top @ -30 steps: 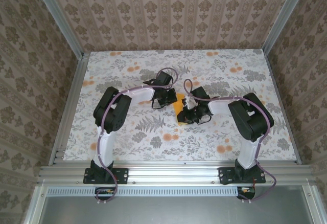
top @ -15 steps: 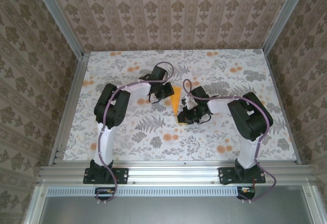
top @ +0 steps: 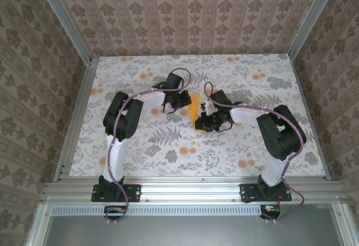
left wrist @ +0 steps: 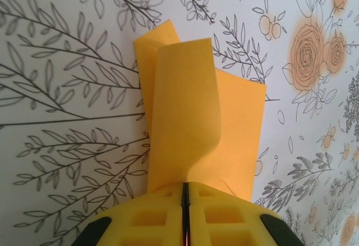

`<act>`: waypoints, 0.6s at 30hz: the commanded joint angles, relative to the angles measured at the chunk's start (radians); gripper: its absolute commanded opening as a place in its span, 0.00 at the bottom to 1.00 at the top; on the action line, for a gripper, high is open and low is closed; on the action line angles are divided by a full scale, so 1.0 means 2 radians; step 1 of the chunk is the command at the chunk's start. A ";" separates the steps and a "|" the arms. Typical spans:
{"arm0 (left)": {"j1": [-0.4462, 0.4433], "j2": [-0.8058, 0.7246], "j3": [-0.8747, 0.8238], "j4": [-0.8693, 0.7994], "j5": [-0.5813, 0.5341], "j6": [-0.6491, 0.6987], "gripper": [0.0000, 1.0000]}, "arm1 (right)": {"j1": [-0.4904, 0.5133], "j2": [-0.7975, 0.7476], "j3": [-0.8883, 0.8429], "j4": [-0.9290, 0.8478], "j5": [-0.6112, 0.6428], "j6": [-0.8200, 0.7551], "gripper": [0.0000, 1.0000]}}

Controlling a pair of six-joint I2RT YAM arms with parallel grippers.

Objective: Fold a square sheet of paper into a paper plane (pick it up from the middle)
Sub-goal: Fold the wing for the fifth time at the center of the table.

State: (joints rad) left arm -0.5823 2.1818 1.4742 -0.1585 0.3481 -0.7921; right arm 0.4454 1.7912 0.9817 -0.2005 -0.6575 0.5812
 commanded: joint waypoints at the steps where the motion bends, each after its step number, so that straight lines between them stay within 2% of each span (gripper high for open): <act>1: -0.008 0.004 -0.018 -0.034 0.002 -0.010 0.09 | 0.009 0.030 0.036 0.031 0.015 0.030 0.13; 8: -0.009 0.001 -0.026 -0.033 0.002 -0.012 0.09 | -0.001 0.092 0.078 0.052 0.040 0.047 0.12; 18: -0.004 -0.001 -0.017 -0.034 -0.001 0.007 0.13 | -0.018 0.124 0.035 0.041 0.032 0.043 0.10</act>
State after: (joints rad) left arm -0.5884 2.1788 1.4616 -0.1371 0.3531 -0.8028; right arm 0.4248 1.9930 1.0977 -0.0784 -0.6174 0.6594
